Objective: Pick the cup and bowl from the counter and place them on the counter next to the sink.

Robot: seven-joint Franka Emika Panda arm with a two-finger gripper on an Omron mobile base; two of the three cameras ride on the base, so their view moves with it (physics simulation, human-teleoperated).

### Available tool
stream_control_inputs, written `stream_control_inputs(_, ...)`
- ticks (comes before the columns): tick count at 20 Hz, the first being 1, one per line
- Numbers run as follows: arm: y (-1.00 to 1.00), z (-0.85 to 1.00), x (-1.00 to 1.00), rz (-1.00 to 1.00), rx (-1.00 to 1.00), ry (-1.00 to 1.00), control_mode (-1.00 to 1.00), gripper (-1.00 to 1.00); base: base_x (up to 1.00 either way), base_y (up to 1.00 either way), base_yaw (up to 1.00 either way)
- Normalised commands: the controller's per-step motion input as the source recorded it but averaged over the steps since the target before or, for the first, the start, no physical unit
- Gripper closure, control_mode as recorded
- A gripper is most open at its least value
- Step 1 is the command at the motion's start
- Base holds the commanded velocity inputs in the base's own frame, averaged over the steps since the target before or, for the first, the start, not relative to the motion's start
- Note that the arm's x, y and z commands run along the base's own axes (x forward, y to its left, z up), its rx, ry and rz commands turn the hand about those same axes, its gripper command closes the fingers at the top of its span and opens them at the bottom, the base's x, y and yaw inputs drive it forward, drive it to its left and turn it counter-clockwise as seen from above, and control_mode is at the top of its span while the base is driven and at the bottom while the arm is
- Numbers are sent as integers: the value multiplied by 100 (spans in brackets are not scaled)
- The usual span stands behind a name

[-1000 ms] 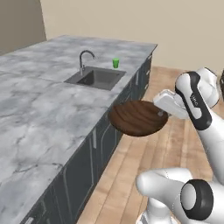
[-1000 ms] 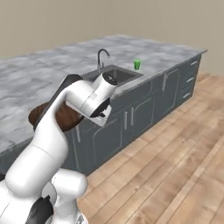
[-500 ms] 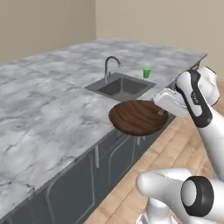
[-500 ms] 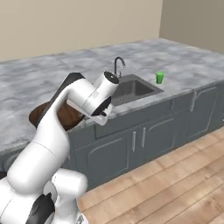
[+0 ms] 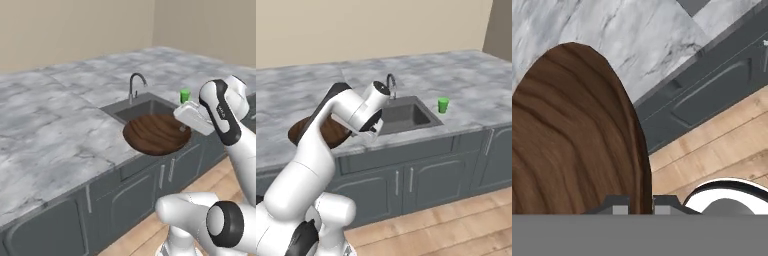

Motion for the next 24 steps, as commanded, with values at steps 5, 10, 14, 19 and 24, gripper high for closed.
stream_control_inputs(5,0,0,0,0,0,0,100,100,85,-42,39)
stream_control_inputs(10,0,0,0,0,0,0,100,100,30,11,19)
stream_control_inputs(14,0,0,0,0,0,0,100,100,45,9,13)
stream_control_inputs(19,0,0,0,0,0,0,100,100,86,-29,22)
stream_control_inputs(24,0,0,0,0,0,0,100,100,90,-36,24)
